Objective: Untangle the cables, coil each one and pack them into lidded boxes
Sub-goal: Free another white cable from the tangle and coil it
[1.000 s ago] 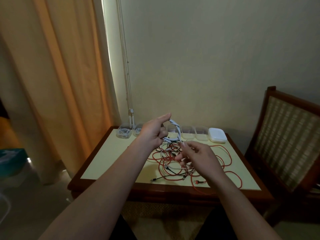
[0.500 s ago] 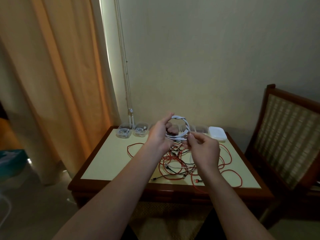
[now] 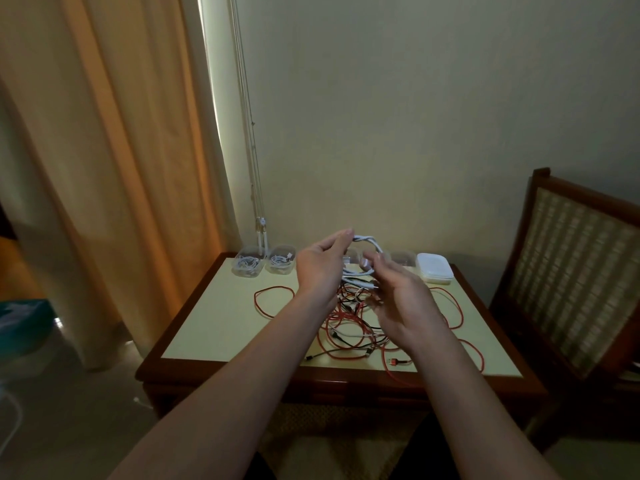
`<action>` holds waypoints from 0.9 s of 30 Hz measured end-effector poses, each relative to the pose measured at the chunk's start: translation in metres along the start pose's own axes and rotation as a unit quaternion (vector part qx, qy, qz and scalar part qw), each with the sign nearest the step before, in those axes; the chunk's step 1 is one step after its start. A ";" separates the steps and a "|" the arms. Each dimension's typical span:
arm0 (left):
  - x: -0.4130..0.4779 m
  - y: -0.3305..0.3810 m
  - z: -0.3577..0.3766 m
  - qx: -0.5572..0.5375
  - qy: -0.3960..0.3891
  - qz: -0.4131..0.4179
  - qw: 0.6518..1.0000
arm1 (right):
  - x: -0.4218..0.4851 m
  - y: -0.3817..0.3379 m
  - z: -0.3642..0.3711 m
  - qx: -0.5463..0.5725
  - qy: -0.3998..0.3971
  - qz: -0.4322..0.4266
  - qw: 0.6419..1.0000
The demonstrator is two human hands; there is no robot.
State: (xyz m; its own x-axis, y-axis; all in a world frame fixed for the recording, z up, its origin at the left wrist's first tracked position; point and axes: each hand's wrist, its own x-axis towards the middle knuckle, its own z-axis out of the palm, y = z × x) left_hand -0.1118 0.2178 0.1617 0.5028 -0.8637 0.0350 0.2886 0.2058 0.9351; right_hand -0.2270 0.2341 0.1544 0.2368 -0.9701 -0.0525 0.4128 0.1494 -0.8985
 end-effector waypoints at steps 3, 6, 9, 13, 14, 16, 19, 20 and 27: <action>0.003 0.002 -0.002 0.046 0.001 0.033 0.998 | -0.003 0.001 0.001 0.050 -0.048 0.037 0.997; 0.003 0.004 -0.004 0.104 -0.005 0.074 0.992 | -0.003 0.001 0.003 0.036 -0.053 0.047 0.997; 0.004 0.004 -0.007 0.134 -0.016 0.095 0.986 | -0.003 0.001 -0.001 -0.046 -0.032 0.020 0.998; 0.002 0.006 -0.008 0.165 -0.029 0.105 0.980 | -0.006 0.005 -0.006 -0.165 0.026 -0.051 0.985; 0.002 0.007 -0.008 0.173 -0.034 0.106 0.979 | -0.006 0.006 -0.007 -0.197 0.038 -0.070 0.977; 0.003 0.008 -0.009 0.186 -0.045 0.109 0.975 | -0.007 0.008 -0.008 -0.246 0.035 -0.101 0.963; 0.001 0.009 -0.013 0.201 -0.054 0.100 0.973 | -0.009 0.003 -0.005 -0.187 0.029 -0.083 0.978; 0.000 0.008 -0.016 0.216 -0.069 0.090 0.970 | -0.008 -0.001 -0.005 -0.170 0.044 -0.074 0.982; -0.002 0.009 -0.041 0.213 -0.316 -0.051 0.923 | 0.006 -0.015 -0.016 -0.042 0.099 -0.039 0.993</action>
State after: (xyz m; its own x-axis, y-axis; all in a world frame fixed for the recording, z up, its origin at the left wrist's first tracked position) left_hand -0.0766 0.2402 0.1561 -0.1242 -0.9922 0.0117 -0.1069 0.0251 0.9939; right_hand -0.2457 0.2228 0.1601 0.0258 -0.9979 -0.0586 0.3462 0.0639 -0.9360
